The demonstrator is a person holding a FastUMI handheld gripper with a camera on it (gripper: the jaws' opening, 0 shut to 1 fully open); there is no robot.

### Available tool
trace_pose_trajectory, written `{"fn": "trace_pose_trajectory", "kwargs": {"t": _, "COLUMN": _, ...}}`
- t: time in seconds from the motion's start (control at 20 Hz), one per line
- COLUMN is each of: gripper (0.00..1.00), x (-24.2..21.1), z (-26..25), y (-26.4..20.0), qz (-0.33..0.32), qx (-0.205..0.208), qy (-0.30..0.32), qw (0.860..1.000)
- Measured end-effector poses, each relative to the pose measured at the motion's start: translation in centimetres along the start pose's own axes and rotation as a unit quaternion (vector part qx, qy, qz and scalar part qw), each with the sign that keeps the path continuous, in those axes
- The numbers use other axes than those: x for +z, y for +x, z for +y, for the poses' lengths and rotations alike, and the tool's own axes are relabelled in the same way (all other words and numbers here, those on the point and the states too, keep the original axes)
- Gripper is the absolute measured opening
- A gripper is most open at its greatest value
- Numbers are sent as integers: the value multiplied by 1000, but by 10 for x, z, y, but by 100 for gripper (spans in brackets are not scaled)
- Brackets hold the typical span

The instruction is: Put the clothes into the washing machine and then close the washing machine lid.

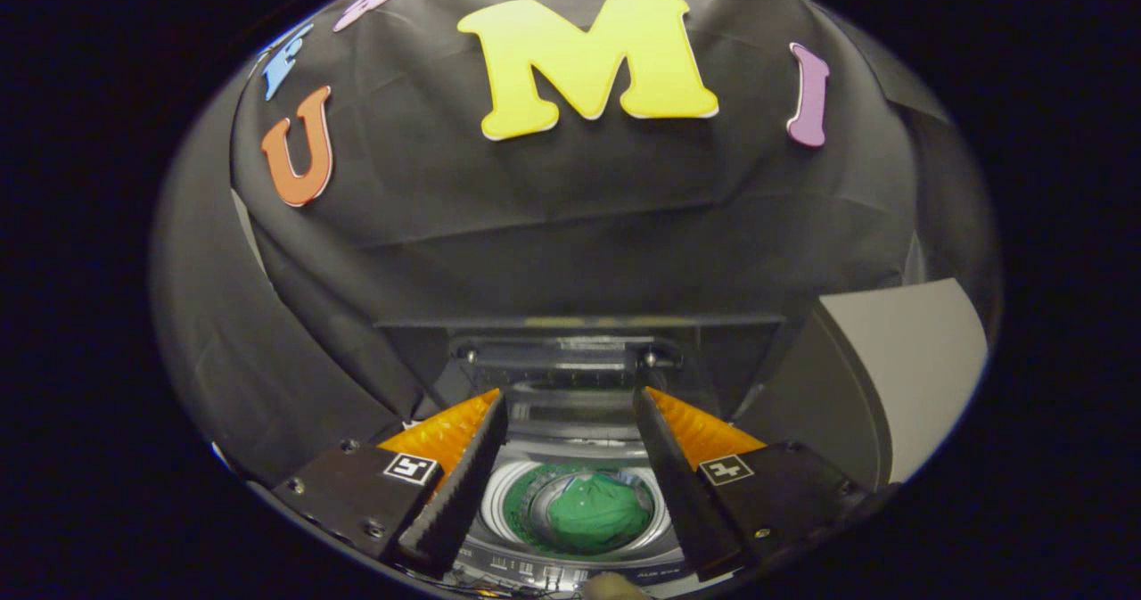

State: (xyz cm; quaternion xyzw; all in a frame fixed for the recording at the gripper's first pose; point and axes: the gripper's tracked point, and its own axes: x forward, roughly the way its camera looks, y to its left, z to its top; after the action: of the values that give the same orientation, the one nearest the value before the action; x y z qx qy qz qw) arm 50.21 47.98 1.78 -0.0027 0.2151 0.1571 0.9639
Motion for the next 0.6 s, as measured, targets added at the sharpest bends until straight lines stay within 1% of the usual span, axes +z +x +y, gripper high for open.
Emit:
{"fn": "trace_pose_trajectory", "kwargs": {"t": 0.3, "gripper": 92, "x": 50, "z": 7, "y": 19, "qz": -30, "qx": -12, "qy": -6, "qw": 999}}
{"fn": "trace_pose_trajectory", "kwargs": {"t": 0.45, "gripper": 92, "x": 65, "z": 10, "y": 38, "qz": -25, "qx": -21, "qy": -15, "qw": 999}}
{"fn": "trace_pose_trajectory", "kwargs": {"t": 0.6, "gripper": 92, "x": 70, "z": 12, "y": 55, "qz": -14, "qx": -29, "qy": -17, "qw": 999}}
